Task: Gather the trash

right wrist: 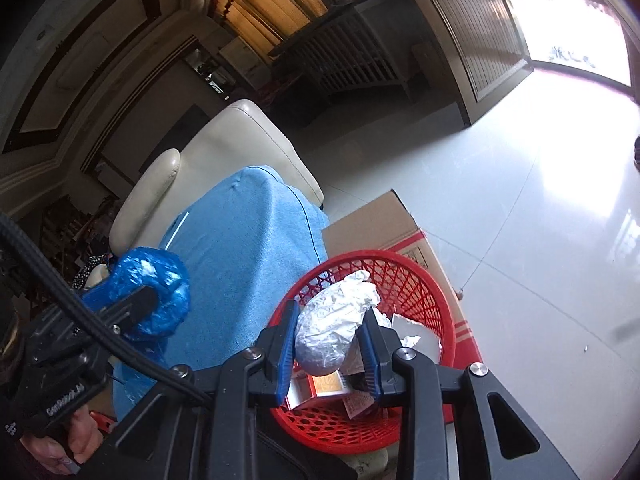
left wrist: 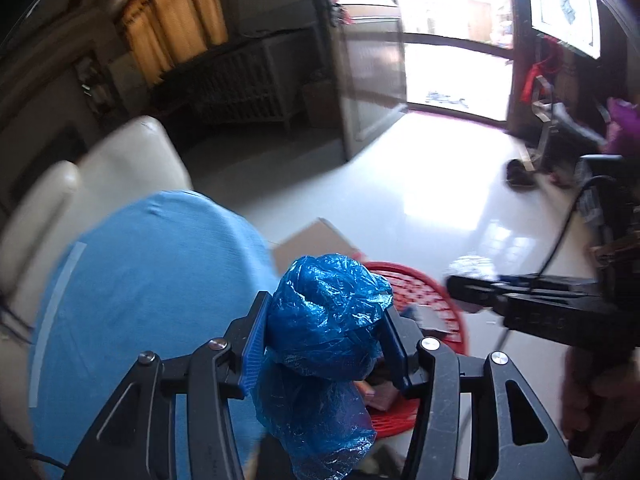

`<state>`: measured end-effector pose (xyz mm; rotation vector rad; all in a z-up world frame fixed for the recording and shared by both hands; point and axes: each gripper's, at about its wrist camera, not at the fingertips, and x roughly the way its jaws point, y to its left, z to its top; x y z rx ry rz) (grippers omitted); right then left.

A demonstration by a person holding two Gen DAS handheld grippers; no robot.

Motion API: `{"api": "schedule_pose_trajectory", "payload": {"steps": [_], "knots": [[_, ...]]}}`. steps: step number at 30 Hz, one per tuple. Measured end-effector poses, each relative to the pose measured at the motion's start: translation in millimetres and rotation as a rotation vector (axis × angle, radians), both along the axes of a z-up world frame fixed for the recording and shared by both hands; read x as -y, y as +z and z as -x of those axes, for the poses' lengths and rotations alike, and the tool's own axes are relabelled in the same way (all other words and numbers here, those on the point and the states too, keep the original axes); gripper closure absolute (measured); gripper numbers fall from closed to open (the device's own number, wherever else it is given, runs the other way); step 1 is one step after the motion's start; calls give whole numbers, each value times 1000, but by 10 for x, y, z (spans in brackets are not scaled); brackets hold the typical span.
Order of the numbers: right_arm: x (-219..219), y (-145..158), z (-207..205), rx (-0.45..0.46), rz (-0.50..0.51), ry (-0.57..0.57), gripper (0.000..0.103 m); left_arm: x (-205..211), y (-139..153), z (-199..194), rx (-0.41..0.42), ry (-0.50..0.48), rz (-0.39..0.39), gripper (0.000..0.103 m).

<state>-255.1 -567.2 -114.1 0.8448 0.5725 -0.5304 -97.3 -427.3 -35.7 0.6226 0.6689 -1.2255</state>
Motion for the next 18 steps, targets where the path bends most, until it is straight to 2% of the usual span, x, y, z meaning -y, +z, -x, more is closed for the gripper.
{"api": "schedule_pose_trajectory", "payload": {"steps": [3, 6, 11, 14, 18], "knots": [[82, -190, 7, 25, -91, 0, 68, 64, -171, -112, -176, -54, -24, 46], [143, -379, -5, 51, -199, -10, 40, 33, -304, -251, -250, -18, -54, 46], [99, -322, -79, 48, -167, -15, 39, -227, -183, -524, -198, 80, -14, 45], [67, -213, -151, 57, -142, 1, 39, -510, -4, -705, -103, 166, 36, 38], [-110, -26, -372, 64, -85, 70, 39, -991, 227, -956, 57, 333, 73, 32]]}}
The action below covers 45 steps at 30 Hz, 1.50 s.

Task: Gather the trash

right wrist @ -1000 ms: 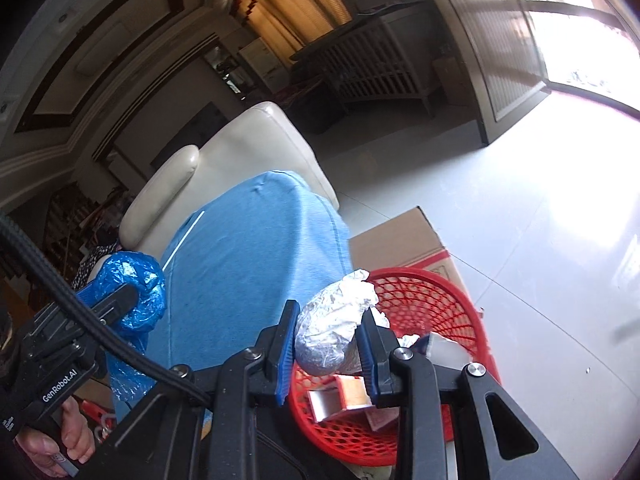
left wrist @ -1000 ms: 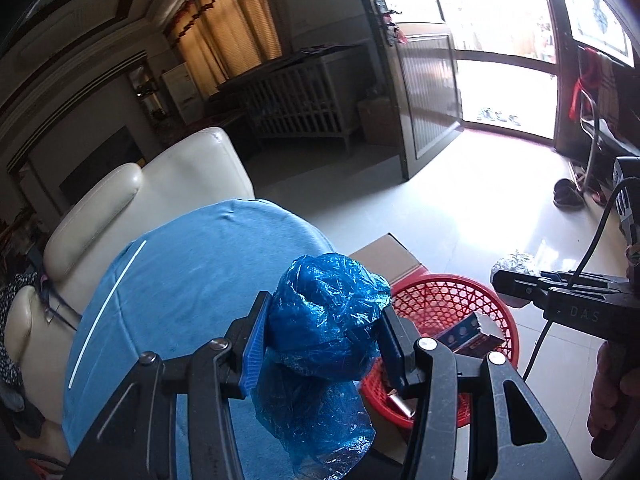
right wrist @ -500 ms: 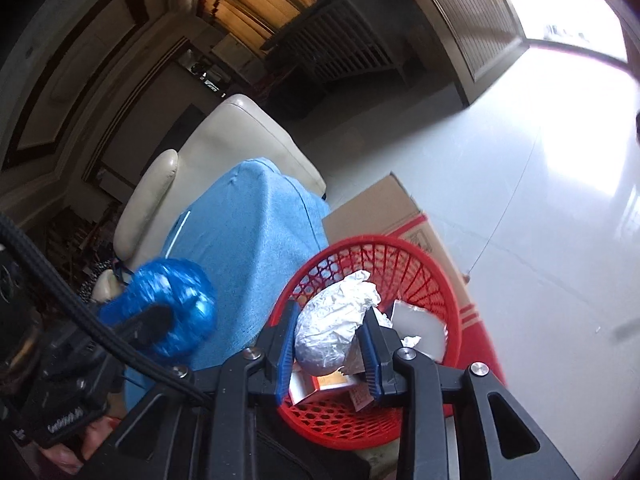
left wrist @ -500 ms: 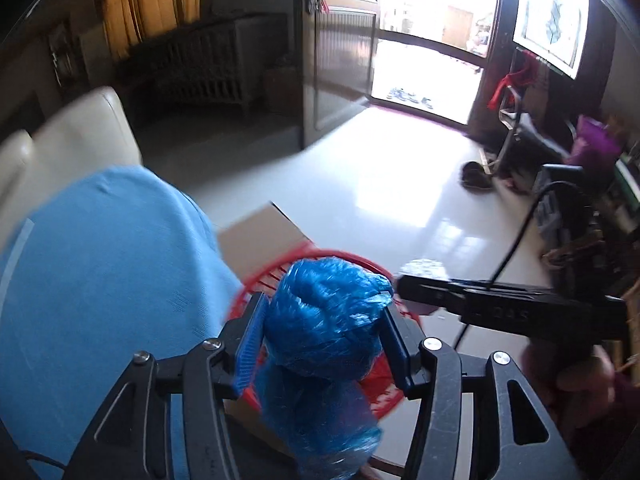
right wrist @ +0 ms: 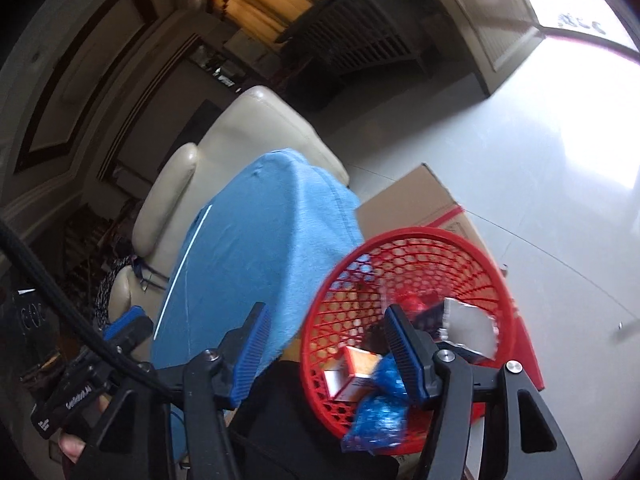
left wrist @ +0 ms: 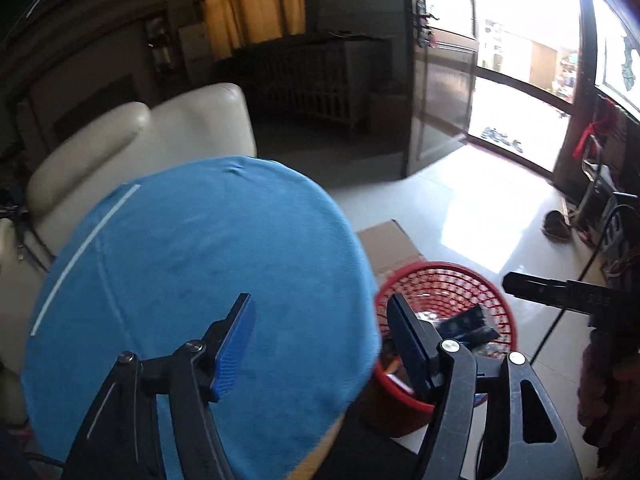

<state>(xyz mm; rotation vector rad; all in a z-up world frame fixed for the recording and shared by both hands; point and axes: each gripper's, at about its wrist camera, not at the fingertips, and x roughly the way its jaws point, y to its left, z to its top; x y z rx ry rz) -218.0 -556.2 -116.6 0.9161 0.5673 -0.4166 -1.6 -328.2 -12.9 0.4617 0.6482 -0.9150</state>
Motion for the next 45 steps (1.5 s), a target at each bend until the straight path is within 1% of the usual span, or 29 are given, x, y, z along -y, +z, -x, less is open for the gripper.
{"api": "schedule_pose_trajectory", "payload": {"steps": [2, 4, 5, 6, 7, 8, 10, 11, 13, 14, 16, 18, 22, 25, 27, 30, 36, 41, 45], "knots": [[-160, 117, -197, 7, 33, 62, 39, -253, 68, -116, 81, 97, -9, 31], [-377, 266, -433, 12, 84, 132, 39, -530, 138, -240, 124, 181, -8, 31], [-475, 334, -535, 15, 112, 160, 39, -701, 185, -309, 135, 230, 1, 31], [-627, 440, -677, 19, 155, 202, 39, -816, 201, -357, 139, 263, 7, 27], [-777, 527, -796, 22, 196, 239, 39, -1011, 248, -434, 146, 322, 14, 21], [-913, 607, -898, 24, 232, 270, 39, -1138, 276, -467, 156, 361, 19, 19], [-1266, 793, -1143, 35, 312, 348, 39, -1486, 338, -549, 202, 472, 35, 18], [-1425, 877, -1246, 42, 347, 381, 39, -1588, 352, -562, 218, 504, 38, 17], [-1695, 1007, -1400, 48, 406, 426, 37, -1887, 425, -616, 244, 587, 49, 14], [-1884, 1093, -1506, 45, 450, 446, 36, -1960, 428, -630, 248, 612, 54, 13], [-2140, 1200, -1650, 35, 508, 457, 32, -2197, 486, -672, 258, 684, 61, 13], [-2334, 1269, -1761, 30, 544, 468, 32, -2322, 498, -674, 263, 733, 58, 13], [-2759, 1381, -1964, -5, 622, 475, 32, -2616, 532, -701, 243, 789, 83, 12], [-2924, 1450, -2025, -15, 646, 476, 32, -2760, 549, -710, 227, 819, 103, 12], [-3021, 1487, -2061, -20, 659, 471, 32, -2849, 567, -705, 236, 841, 108, 12], [-3118, 1543, -2070, -13, 672, 463, 32, -2952, 574, -700, 250, 857, 109, 12], [-3271, 1575, -2087, 3, 672, 464, 32, -3161, 607, -686, 234, 858, 131, 12], [-3393, 1581, -2105, 7, 689, 470, 32, -3252, 664, -642, 249, 868, 128, 12], [-3450, 1591, -2054, 16, 698, 466, 32, -3327, 728, -566, 282, 884, 138, 12]]}}
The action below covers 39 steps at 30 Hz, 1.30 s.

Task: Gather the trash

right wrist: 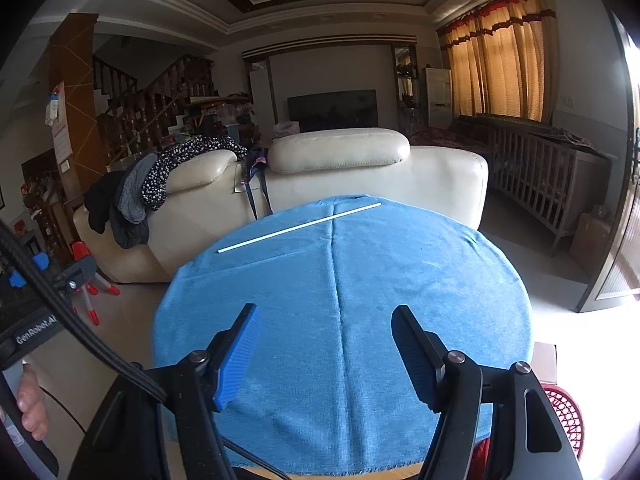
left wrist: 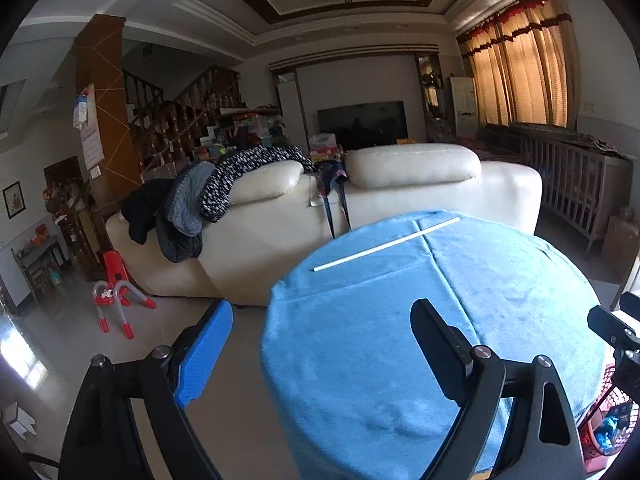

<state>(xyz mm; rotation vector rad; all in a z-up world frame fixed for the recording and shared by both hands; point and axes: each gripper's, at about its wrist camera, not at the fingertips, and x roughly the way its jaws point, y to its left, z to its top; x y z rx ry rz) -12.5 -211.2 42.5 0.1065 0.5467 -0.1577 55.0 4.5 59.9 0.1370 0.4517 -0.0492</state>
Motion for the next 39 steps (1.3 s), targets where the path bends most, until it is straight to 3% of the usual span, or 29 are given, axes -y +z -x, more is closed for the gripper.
{"api": "schedule_pose_trajectory", "payload": {"steps": [9, 22, 39], "knots": [[-128, 54, 103, 33, 63, -4, 32, -118, 99, 137, 43, 23, 5, 12], [-176, 144, 190, 65, 71, 0, 32, -129, 208, 247, 62, 5, 18, 12], [-96, 62, 93, 37, 51, -3, 32, -28, 185, 137, 27, -11, 8, 12]]}}
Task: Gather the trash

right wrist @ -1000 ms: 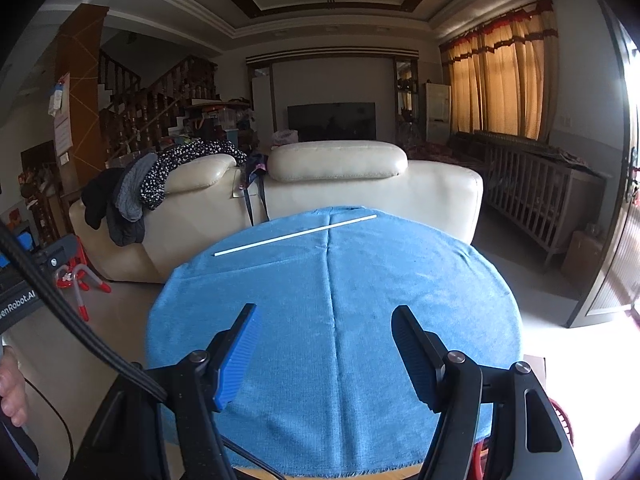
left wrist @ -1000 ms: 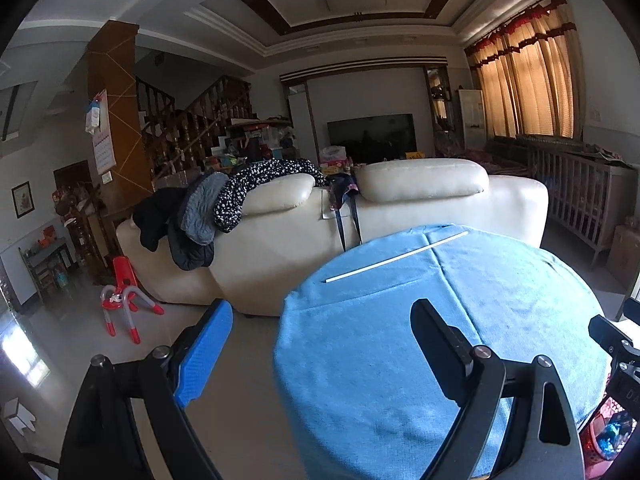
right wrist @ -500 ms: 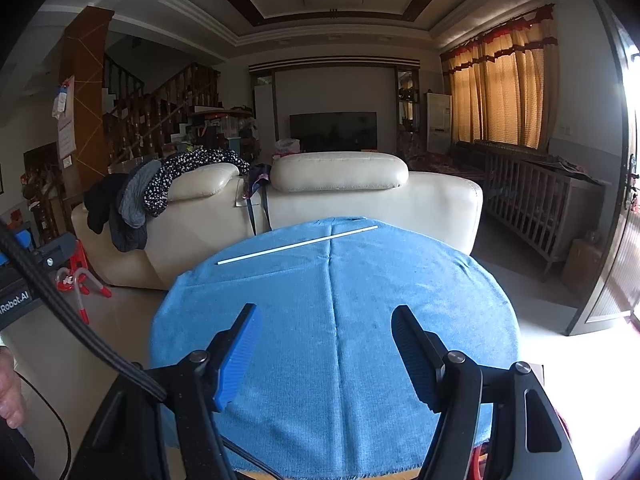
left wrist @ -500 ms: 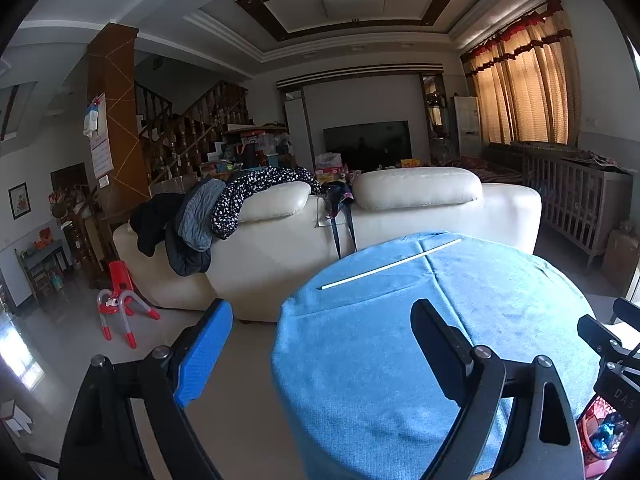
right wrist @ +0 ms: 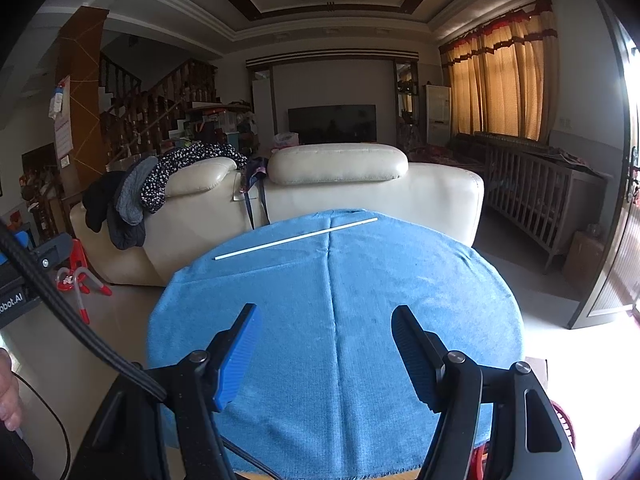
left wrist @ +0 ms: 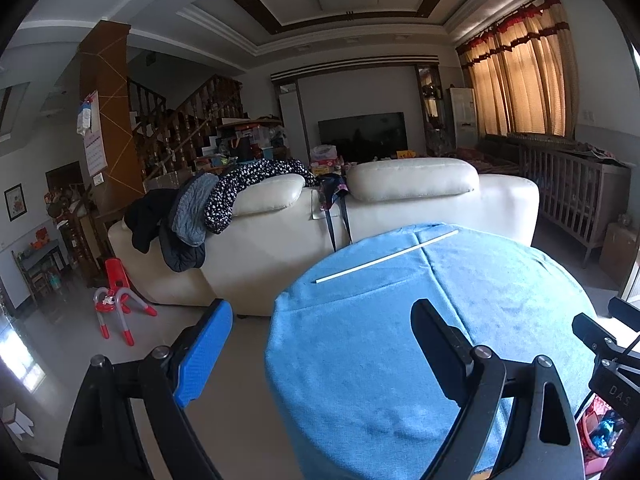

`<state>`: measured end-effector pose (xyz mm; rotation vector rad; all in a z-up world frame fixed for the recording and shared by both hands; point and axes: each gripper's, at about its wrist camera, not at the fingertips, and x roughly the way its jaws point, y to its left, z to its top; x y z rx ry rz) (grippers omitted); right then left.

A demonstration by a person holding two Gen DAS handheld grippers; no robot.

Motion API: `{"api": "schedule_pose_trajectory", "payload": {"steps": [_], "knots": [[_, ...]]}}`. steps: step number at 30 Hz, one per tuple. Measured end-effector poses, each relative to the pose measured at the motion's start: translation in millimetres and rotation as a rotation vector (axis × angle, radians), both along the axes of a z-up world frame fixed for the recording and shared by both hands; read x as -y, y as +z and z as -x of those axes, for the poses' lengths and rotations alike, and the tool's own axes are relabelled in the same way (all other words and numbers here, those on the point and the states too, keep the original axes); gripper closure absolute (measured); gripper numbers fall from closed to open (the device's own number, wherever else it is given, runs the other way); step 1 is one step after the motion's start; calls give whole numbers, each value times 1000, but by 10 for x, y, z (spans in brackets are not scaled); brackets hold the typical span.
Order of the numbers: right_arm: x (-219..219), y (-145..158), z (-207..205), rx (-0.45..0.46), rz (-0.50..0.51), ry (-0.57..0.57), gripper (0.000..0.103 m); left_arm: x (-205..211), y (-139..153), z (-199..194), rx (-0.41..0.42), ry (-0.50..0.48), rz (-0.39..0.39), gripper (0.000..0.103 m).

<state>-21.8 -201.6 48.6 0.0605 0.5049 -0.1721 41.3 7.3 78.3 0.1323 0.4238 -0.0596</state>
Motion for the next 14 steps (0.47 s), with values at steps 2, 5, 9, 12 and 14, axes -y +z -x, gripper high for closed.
{"api": "schedule_pose_trajectory", "payload": {"steps": [2, 5, 9, 12, 14], "knots": [[29, -17, -32, -5, 2, -3, 32, 37, -2, -35, -5, -5, -5, 12], [97, -47, -97, -14, -7, -8, 32, 83, -14, -89, -10, -12, -14, 12], [208, -108, -220, -30, -17, -20, 32, 177, -37, -222, -33, -38, -18, 12], [314, -185, -344, -51, -25, -29, 32, 262, -76, -358, -54, -71, -11, 12], [411, -265, -450, -69, -26, -42, 32, 349, -142, -489, -77, -92, -6, 12]]}}
